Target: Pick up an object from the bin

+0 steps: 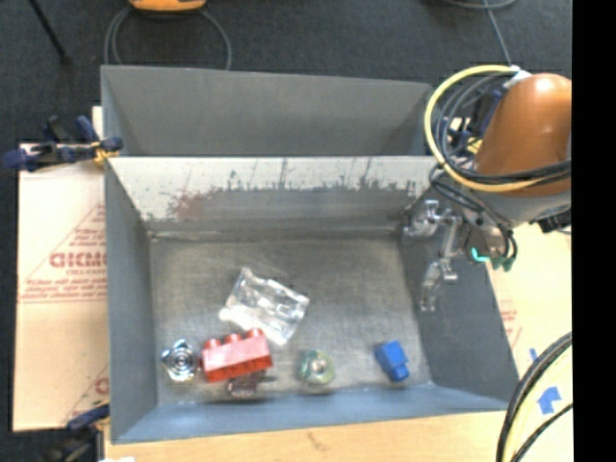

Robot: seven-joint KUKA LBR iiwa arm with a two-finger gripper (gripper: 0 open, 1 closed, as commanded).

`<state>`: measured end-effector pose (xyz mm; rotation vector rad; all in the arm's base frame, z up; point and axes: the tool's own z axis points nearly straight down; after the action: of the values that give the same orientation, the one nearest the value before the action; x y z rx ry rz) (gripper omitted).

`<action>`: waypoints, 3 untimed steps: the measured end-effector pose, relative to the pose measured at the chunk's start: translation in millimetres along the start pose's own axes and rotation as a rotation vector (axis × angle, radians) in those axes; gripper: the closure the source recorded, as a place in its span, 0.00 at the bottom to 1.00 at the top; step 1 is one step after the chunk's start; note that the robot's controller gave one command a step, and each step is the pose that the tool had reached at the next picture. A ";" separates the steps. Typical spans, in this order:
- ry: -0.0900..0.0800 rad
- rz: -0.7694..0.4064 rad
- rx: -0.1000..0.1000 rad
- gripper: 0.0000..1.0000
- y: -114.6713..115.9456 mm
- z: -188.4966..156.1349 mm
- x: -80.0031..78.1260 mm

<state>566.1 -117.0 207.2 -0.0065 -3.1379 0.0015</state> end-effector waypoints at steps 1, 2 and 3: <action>0.000 -0.032 -0.004 0.00 88.9 102.4 -12.3; -0.009 0.050 -0.004 0.00 189.1 77.7 -41.3; -0.003 0.356 -0.003 0.00 230.1 81.0 -23.3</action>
Offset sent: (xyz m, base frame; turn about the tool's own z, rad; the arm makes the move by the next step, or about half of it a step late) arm 0.0131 0.0852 -0.0984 -0.0257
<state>590.1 112.9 125.9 -0.5620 -3.0906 -0.0030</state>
